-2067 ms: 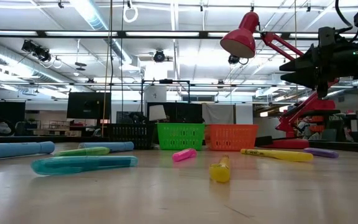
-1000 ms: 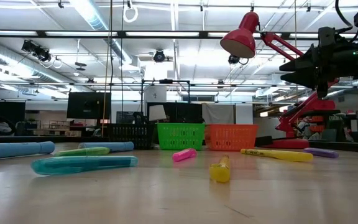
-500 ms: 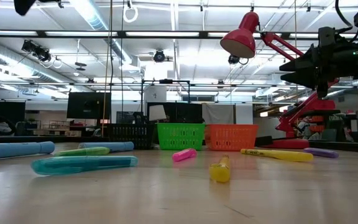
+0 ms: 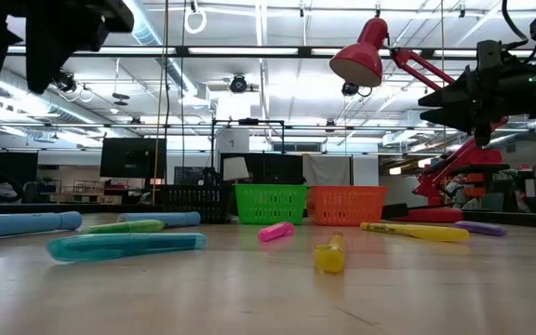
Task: Pick & Place Markers
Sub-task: Put the middle large blue highlighter pen into the green bin
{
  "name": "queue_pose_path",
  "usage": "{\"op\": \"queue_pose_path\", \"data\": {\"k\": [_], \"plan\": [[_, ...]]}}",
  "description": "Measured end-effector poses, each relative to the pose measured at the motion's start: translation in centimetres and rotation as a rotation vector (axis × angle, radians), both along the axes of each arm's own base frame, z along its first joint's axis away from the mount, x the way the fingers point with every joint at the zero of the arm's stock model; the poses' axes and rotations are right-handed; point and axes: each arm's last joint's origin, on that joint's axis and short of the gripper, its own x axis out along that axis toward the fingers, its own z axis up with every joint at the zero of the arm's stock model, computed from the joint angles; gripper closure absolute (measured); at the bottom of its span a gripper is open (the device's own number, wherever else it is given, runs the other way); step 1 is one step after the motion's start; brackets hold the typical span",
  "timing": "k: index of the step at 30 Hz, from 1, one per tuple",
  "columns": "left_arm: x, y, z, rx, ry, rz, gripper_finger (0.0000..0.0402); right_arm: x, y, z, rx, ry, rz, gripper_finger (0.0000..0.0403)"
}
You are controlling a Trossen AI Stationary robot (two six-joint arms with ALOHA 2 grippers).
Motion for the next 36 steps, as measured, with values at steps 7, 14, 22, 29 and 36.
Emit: {"op": "queue_pose_path", "data": {"k": [7, 14, 22, 29, 36], "plan": [[0.5, -0.8, -2.2, 0.0, -0.009, 0.0, 0.0165, 0.0, 0.0, 0.0, 0.0, 0.001, 0.0, 0.0233], [1.2, -1.8, -5.7, -0.023, 0.006, -0.022, 0.0165, 0.0, 0.0, 0.0, 0.0, 0.001, 0.0, 0.0233], [2.3, -2.7, -9.2, -0.019, 0.033, -0.037, 0.0165, 0.0, 0.0, 0.0, 0.0, 0.0, 0.0, 0.0233], [2.7, -3.1, -11.7, -0.022, 0.032, -0.041, 0.0165, 0.0, 0.0, 0.0, 0.0, 0.001, 0.0, 0.0233], [2.8, -3.1, -12.5, -0.022, 0.009, -0.045, 0.0165, 0.0, 0.0, 0.0, 0.0, 0.001, -0.001, 0.0233]]}}
